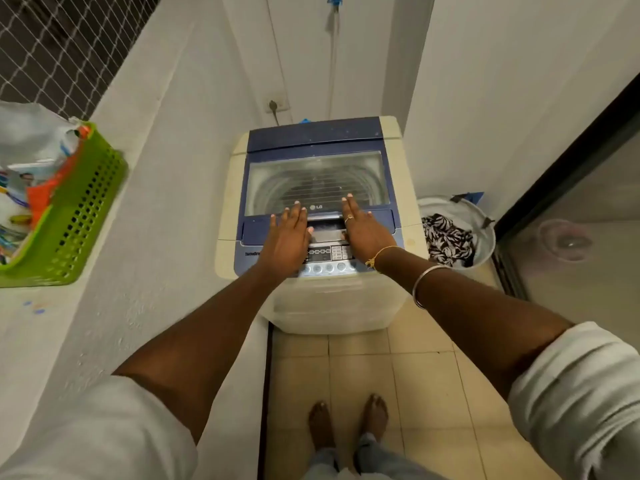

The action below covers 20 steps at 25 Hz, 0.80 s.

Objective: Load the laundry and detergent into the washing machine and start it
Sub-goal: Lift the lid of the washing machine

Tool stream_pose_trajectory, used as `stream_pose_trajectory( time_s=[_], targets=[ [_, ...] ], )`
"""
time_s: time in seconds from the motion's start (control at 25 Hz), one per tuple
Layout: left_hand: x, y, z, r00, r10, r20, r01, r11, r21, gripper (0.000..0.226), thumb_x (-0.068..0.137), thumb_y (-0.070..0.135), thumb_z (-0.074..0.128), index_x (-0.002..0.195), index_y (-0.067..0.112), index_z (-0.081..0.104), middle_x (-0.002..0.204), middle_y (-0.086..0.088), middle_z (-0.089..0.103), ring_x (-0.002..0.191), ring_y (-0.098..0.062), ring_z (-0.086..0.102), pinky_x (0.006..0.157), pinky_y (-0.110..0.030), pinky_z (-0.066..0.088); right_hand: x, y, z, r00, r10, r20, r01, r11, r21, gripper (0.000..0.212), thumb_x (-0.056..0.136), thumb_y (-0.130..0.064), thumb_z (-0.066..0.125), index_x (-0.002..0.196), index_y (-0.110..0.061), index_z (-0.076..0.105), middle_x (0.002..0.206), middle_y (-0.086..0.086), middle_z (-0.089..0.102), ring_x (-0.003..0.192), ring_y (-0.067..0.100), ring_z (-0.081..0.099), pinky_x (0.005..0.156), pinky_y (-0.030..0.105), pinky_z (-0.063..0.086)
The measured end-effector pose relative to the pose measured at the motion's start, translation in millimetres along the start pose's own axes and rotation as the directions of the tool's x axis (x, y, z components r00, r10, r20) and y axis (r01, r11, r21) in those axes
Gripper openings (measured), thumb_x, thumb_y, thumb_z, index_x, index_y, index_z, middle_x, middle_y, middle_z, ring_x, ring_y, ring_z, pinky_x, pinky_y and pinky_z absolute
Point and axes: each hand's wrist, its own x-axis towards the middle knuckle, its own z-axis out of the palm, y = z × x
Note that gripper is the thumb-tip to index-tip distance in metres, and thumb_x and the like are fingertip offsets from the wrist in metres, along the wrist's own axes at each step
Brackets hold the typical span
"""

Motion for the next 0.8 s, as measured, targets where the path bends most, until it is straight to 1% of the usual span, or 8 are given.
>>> stream_pose_trajectory(
  time_s=[0.12, 0.16, 0.24, 0.32, 0.36, 0.48, 0.68, 0.8],
  targets=[
    [-4.8, -10.0, 13.3, 1.000, 0.000, 0.009, 0.000, 1.000, -0.021, 0.048, 0.105, 0.022, 0.037, 0.149, 0.003, 0.032, 0.156, -0.017, 0.032, 0.143, -0.034, 0.033, 0.118, -0.054, 0.022, 2.7, -3.7, 11.9, 0.998, 0.062, 0.007, -0.062, 0.998, -0.005, 0.077, 0.096, -0.010, 0.056, 0.156, -0.012, 0.008, 0.160, 0.015, 0.024, 0.113, 0.038, 0.059, 0.084, 0.042, 0.052],
    [-6.3, -12.8, 19.0, 0.999, 0.041, -0.004, -0.041, 0.999, -0.034, 0.043, 0.103, 0.018, 0.043, 0.143, 0.004, 0.042, 0.148, -0.018, 0.045, 0.135, -0.034, 0.044, 0.114, -0.052, 0.030, 3.3, -5.0, 15.7, 0.997, 0.079, 0.011, -0.079, 0.997, 0.008, 0.070, 0.097, -0.012, 0.053, 0.155, -0.013, 0.014, 0.152, 0.018, 0.035, 0.106, 0.037, 0.061, 0.077, 0.041, 0.051],
    [-4.4, -19.0, 25.6, 0.996, 0.084, -0.042, -0.087, 0.993, -0.080, 0.026, 0.099, 0.014, 0.048, 0.122, 0.008, 0.059, 0.118, -0.015, 0.066, 0.105, -0.032, 0.064, 0.094, -0.044, 0.048, 6.3, -6.9, 20.0, 0.998, 0.060, -0.020, -0.061, 0.996, -0.064, 0.058, 0.094, -0.010, 0.055, 0.147, -0.009, 0.030, 0.136, 0.019, 0.044, 0.100, 0.039, 0.060, 0.071, 0.042, 0.049],
    [1.0, -24.3, 27.0, 0.994, 0.087, -0.068, -0.093, 0.992, -0.086, 0.014, 0.094, 0.011, 0.053, 0.103, 0.010, 0.064, 0.095, -0.012, 0.069, 0.083, -0.029, 0.066, 0.073, -0.039, 0.053, 10.7, -7.2, 20.9, 0.997, -0.014, -0.077, 0.001, 0.985, -0.170, 0.041, 0.095, -0.015, 0.057, 0.133, -0.006, 0.045, 0.124, 0.017, 0.049, 0.105, 0.038, 0.056, 0.073, 0.043, 0.050],
    [4.3, -25.7, 27.9, 0.994, 0.090, -0.070, -0.095, 0.993, -0.073, 0.012, 0.091, 0.010, 0.057, 0.099, 0.010, 0.065, 0.093, -0.011, 0.068, 0.081, -0.028, 0.065, 0.070, -0.039, 0.053, 12.8, -6.7, 22.7, 0.997, -0.030, -0.074, 0.014, 0.977, -0.213, 0.037, 0.094, -0.017, 0.059, 0.129, -0.005, 0.050, 0.121, 0.016, 0.051, 0.108, 0.037, 0.054, 0.075, 0.043, 0.050],
    [16.8, -27.8, 38.8, 0.987, 0.136, -0.088, -0.141, 0.989, -0.055, 0.016, 0.093, 0.013, 0.058, 0.105, 0.006, 0.066, 0.099, -0.014, 0.065, 0.088, -0.030, 0.061, 0.075, -0.043, 0.053, 21.8, -5.7, 33.8, 0.998, -0.043, -0.046, 0.029, 0.966, -0.256, 0.041, 0.090, -0.019, 0.067, 0.126, -0.005, 0.056, 0.121, 0.016, 0.055, 0.111, 0.034, 0.052, 0.082, 0.042, 0.051],
    [28.5, -31.1, 52.2, 0.990, 0.098, 0.101, -0.085, 0.989, -0.121, 0.021, 0.098, 0.020, 0.052, 0.117, 0.010, 0.056, 0.114, -0.014, 0.059, 0.102, -0.031, 0.057, 0.086, -0.046, 0.050, 22.5, -7.0, 37.1, 0.997, -0.024, 0.077, 0.040, 0.978, -0.206, 0.073, 0.074, -0.021, 0.082, 0.138, -0.007, 0.049, 0.131, 0.015, 0.053, 0.120, 0.033, 0.049, 0.096, 0.041, 0.048],
    [30.6, -35.1, 54.3, 0.985, 0.099, 0.143, -0.081, 0.988, -0.132, 0.023, 0.096, 0.020, 0.057, 0.117, 0.011, 0.054, 0.113, -0.012, 0.058, 0.101, -0.031, 0.057, 0.085, -0.045, 0.050, 23.1, -7.9, 37.7, 0.992, -0.024, 0.124, 0.050, 0.977, -0.207, 0.078, 0.073, -0.021, 0.082, 0.140, -0.008, 0.045, 0.130, 0.015, 0.055, 0.119, 0.032, 0.050, 0.101, 0.039, 0.043]
  ],
)
